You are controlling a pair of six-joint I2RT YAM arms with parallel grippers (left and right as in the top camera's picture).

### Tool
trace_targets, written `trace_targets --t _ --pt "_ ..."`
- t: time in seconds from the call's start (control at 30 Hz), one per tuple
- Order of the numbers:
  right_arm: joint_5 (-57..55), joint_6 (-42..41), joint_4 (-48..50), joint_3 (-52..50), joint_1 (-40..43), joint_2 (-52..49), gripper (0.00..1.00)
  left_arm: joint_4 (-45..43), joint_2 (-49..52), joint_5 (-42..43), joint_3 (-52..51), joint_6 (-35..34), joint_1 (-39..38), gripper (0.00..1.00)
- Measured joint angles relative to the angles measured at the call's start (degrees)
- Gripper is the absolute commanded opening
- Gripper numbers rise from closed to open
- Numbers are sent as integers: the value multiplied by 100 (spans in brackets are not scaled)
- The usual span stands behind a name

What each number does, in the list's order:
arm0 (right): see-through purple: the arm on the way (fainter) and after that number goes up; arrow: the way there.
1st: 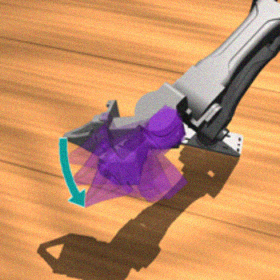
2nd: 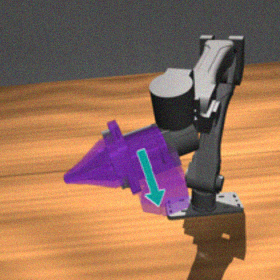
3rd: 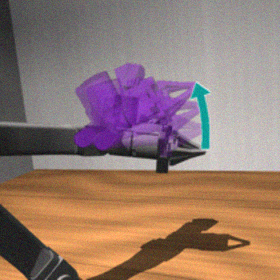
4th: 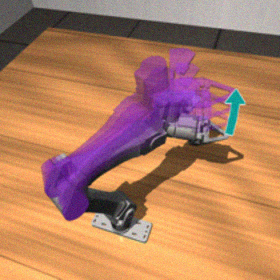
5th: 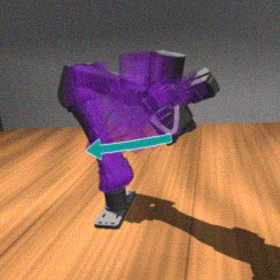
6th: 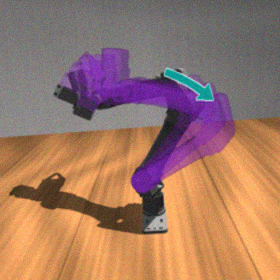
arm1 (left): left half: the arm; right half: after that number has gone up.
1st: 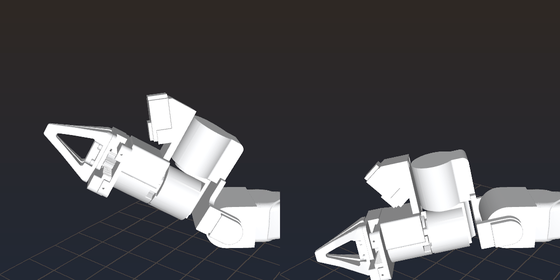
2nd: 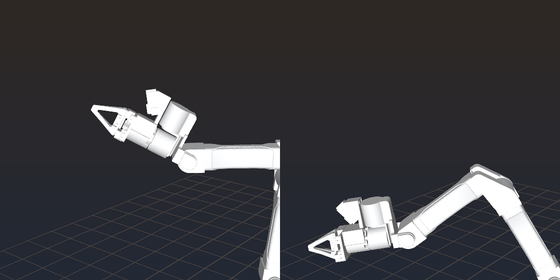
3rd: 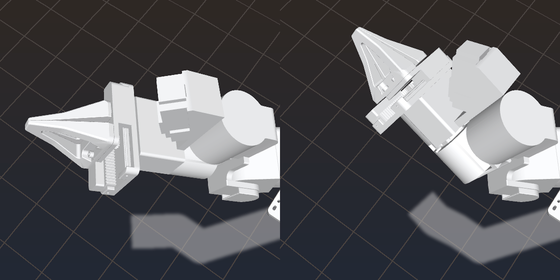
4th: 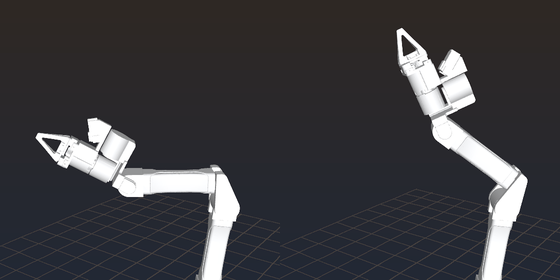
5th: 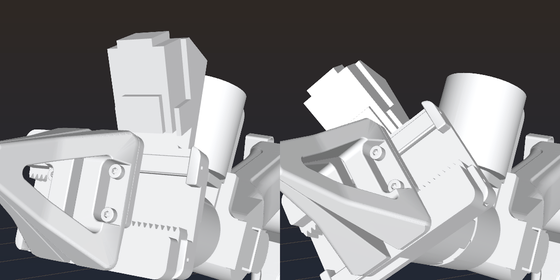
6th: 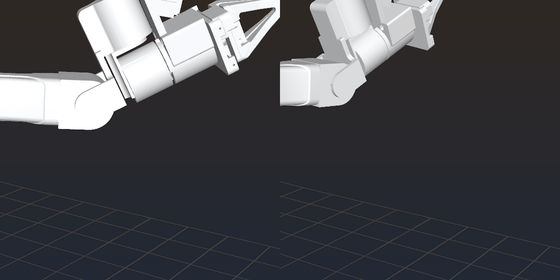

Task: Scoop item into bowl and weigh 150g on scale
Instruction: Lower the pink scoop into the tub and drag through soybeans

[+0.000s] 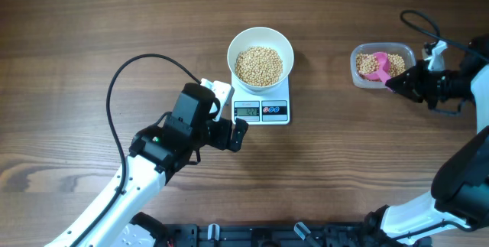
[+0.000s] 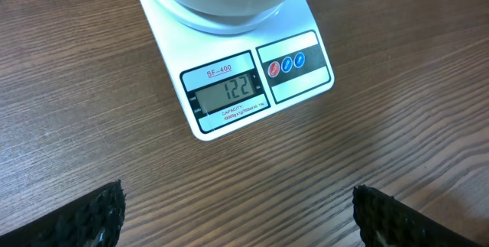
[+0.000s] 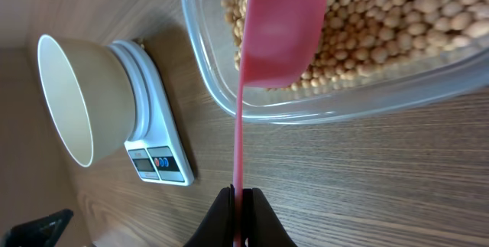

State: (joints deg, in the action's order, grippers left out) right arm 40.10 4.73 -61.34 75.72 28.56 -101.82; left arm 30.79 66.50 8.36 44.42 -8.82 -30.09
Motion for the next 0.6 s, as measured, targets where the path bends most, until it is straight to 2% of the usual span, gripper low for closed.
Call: trace_targets --t 0.6 --pt "1156 144 -568 -7 850 -20 4 0 0 2 0 0 0 100"
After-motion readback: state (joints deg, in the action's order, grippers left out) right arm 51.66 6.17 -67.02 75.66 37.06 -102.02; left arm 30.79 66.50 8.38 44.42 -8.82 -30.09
